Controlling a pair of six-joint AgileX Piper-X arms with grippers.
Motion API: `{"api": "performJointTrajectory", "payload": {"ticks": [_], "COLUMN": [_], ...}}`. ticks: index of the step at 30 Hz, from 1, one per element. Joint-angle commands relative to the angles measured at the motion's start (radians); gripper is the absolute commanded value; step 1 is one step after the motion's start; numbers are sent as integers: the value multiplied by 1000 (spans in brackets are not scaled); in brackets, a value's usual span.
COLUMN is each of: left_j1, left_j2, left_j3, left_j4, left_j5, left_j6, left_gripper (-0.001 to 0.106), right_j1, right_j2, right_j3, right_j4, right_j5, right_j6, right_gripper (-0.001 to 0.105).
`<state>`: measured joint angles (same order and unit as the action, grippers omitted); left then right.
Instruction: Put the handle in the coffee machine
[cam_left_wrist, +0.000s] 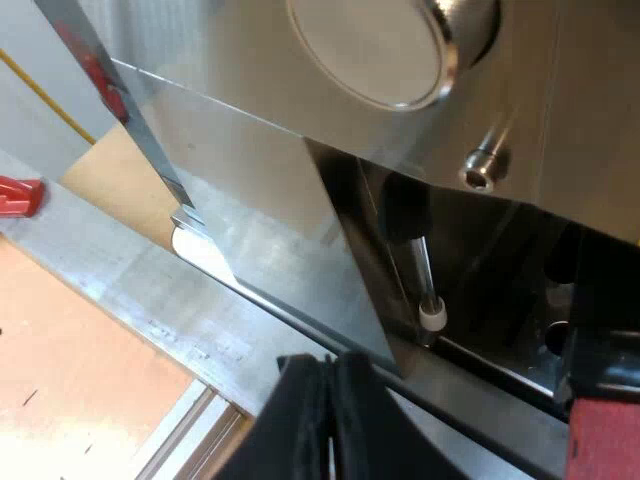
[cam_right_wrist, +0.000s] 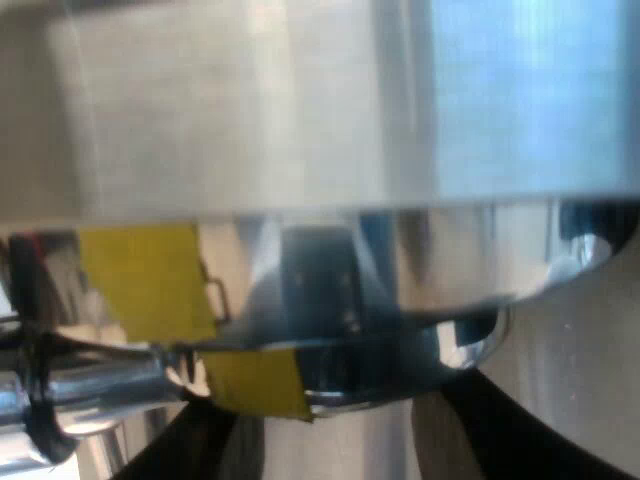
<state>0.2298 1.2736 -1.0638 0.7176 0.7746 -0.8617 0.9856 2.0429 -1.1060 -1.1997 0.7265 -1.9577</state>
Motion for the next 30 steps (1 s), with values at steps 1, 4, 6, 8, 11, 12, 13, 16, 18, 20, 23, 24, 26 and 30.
{"api": "performJointTrajectory", "payload": {"ticks": [1, 4, 6, 8, 11, 12, 13, 16, 18, 20, 23, 24, 26, 30], "left_j1": [-6, -6, -6, -6, -6, -6, -6, -6, -6, -6, -6, -6, -6, -14], "left_j2": [23, 57, 75, 105, 115, 115, 115, 111, 111, 111, 111, 109, 100, 83], "left_j3": [-7, -7, -7, -7, -7, -7, -7, -7, -7, -7, -7, -7, -7, -7], "left_j4": [-13, 3, 22, 69, 132, 142, 171, 232, 266, 291, 338, 345, 370, 412], "left_j5": [-46, -62, -73, -75, -75, -73, -73, -70, -54, -33, -5, -3, 21, 50], "left_j6": [-32, -39, -39, -25, 18, 34, 64, 106, 115, 128, 142, 142, 150, 157], "left_gripper": [1, 1, 1, 1, 1, 1, 1, 1, 1, 1, 1, 1, 1, 1], "right_j1": [-4, -4, -4, -4, -4, -4, -4, -4, -4, -4, -4, -4, -4, -4], "right_j2": [-24, -24, -24, -24, -24, -24, -24, -24, -24, -24, -24, -24, -24, -24], "right_j3": [-11, -11, -11, -11, -11, -11, -11, -11, -11, -11, -11, -11, -11, -11], "right_j4": [-83, -83, -83, -83, -83, -83, -83, -83, -83, -83, -83, -83, -83, -83], "right_j5": [-14, -14, -14, -14, -14, -14, -14, -14, -14, -14, -14, -14, -14, -14], "right_j6": [-7, -7, -7, -7, -7, -7, -7, -7, -7, -7, -7, -7, -7, -7], "right_gripper": [37, 37, 37, 37, 37, 37, 37, 37, 37, 37, 37, 37, 37, 37]}}
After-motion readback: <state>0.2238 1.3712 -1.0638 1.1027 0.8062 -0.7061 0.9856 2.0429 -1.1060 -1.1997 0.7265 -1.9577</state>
